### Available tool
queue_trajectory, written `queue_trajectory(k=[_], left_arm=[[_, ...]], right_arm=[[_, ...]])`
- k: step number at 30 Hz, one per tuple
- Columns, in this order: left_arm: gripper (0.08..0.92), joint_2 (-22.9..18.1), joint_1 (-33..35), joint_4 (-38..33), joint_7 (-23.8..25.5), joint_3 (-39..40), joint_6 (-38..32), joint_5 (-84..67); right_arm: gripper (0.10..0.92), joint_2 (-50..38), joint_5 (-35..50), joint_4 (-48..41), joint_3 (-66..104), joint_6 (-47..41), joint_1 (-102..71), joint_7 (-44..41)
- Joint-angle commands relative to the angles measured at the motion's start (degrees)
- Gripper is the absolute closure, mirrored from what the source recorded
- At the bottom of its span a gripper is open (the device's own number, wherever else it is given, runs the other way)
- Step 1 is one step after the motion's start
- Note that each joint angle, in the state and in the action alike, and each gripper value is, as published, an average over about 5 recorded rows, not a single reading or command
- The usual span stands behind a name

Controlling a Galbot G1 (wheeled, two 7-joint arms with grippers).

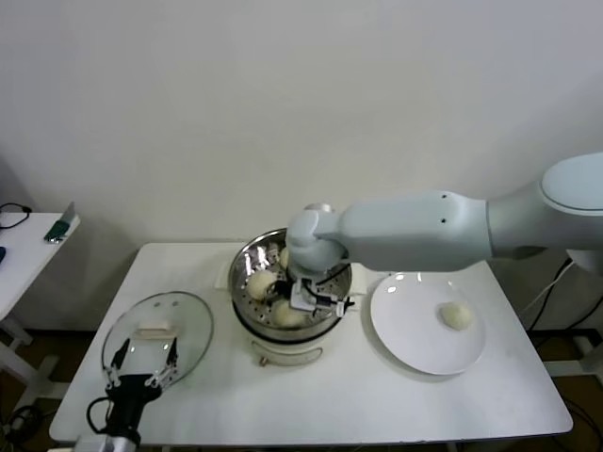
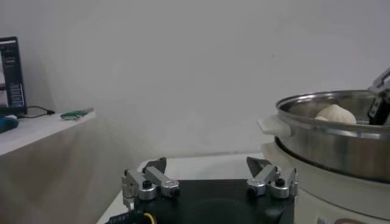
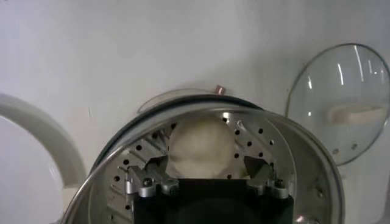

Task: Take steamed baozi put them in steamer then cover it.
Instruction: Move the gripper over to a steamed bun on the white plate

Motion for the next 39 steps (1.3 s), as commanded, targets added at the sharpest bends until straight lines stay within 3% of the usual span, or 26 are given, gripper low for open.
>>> queue_trajectory(k=[1,6,10,17,22,28,39], left_arm=[[0.177,0.0,0.0,0.0,0.0,0.0,0.0,0.0],[0.177,0.0,-0.1,-0.1,0.0,0.1,0.0,0.1],[0.177,0.1,0.0,-0.2,0.0,0.1,0.0,0.2],[0.177,0.5,-0.5,0.0,0.1,0.1,0.0,0.2],[0.177,0.4,-1.4,0.0,0.2,-0.1,0.5,0.0],[0.177,0.2,-1.3,0.4,0.2,-0.3,0.7,0.2],[0.177,-0.3,-1.3,1.1,0.4,-0.3,1.0,0.7]], right_arm=[[0.203,-4.3,12.0,-6.8,0.9,4.1,8.7,-9.2],[0.202,-11.3,30.6,-15.8,-5.7,-0.6,16.3,-15.8],[0.203,-18.9,36.0,-20.2,-11.7,-7.5,17.1,-15.7],[0.203,-32.2,29.6,-22.5,-13.2,-15.8,7.8,-12.6],[0.203,-37.9,26.8,-22.9,-3.3,-20.0,-5.8,-11.0],[0.203,-39.0,19.2,-26.4,7.9,-20.1,-19.4,-10.8],[0.203,-35.4,14.3,-30.9,18.7,-19.8,-30.6,-9.3]])
